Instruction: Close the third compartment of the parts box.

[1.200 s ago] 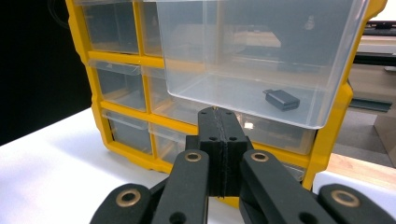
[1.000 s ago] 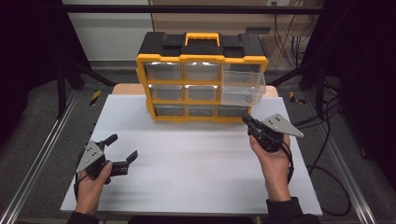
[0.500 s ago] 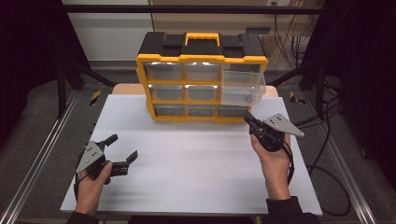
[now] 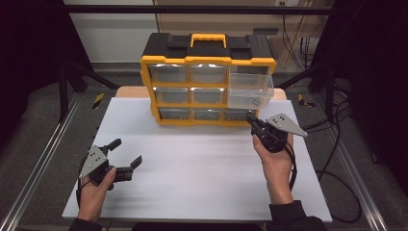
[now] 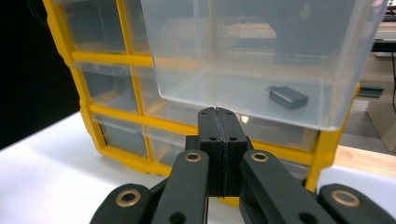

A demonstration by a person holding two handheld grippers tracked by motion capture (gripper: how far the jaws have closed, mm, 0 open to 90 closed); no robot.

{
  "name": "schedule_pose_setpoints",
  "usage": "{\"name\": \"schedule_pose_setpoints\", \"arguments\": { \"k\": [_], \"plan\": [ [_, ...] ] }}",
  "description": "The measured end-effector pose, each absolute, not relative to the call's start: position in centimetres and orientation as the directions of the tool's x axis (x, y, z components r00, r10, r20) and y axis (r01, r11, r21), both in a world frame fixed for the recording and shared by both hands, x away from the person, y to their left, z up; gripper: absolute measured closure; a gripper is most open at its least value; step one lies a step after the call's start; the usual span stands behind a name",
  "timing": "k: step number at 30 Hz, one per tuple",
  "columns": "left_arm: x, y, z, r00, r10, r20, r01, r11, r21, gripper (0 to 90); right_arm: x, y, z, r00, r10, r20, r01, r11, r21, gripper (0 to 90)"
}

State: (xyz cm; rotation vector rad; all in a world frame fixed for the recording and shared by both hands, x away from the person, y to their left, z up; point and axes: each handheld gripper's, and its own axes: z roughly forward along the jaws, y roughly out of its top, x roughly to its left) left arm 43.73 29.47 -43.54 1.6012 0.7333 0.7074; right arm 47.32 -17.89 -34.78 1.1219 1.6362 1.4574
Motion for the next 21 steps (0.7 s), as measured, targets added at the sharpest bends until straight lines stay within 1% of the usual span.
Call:
{"name": "schedule_pose_setpoints", "arguments": {
  "k": [4,14,21],
  "plan": [
    [43.7,29.5,-43.6,0.619,0.784,0.048,0.079,-0.123,0.989,1.1,47.8,-17.5,-34.4,-0.409,0.909,0.081,0.162,-0.015,0.987,90.0],
    [43.8,29.6,-43.6,0.615,0.787,0.047,0.080,-0.121,0.989,1.2,48.4,-16.5,-33.4,-0.397,0.917,0.041,0.160,0.026,0.987,90.0],
    [43.8,29.4,-43.6,0.617,0.786,0.050,0.081,-0.127,0.989,1.2,48.9,-16.3,-33.6,-0.389,0.921,0.036,0.147,0.023,0.989,90.0]
  ]
}}
